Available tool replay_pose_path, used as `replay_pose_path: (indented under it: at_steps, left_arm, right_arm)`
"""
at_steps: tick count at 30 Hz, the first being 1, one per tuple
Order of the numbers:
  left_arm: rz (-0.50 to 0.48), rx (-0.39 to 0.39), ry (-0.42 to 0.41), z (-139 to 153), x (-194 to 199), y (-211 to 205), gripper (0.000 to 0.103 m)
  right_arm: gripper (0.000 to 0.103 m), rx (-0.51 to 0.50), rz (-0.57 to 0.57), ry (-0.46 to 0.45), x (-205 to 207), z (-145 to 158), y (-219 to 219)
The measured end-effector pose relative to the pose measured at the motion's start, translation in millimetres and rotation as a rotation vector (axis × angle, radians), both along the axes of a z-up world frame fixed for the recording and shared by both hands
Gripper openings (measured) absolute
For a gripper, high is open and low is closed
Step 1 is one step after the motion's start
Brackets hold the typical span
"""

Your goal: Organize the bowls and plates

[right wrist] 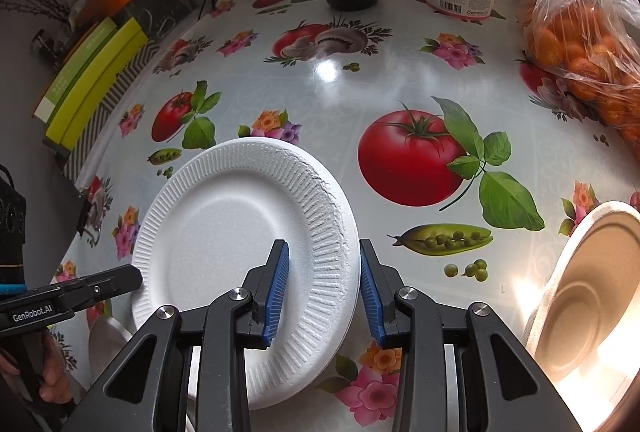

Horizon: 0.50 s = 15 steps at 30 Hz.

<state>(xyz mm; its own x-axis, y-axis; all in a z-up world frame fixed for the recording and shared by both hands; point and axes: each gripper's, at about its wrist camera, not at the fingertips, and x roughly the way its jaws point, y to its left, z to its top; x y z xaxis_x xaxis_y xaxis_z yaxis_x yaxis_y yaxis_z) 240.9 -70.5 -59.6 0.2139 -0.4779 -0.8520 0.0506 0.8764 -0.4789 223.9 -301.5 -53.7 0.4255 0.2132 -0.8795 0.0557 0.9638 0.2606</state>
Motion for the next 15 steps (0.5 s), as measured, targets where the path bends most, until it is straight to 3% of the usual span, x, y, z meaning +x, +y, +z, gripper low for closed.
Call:
replay_pose_path:
  at_steps: [7,15]
  left_arm:
    - [0.006,-0.018,-0.022,9,-3,2,0.019]
    - [0.015,-0.032,-0.070,32,-13,14,0.019]
  right_arm:
    - [0.034,0.018,-0.008,-0.003,-1,2,-3]
    - [0.034,0.033,0.009,-0.044,-11,25,4]
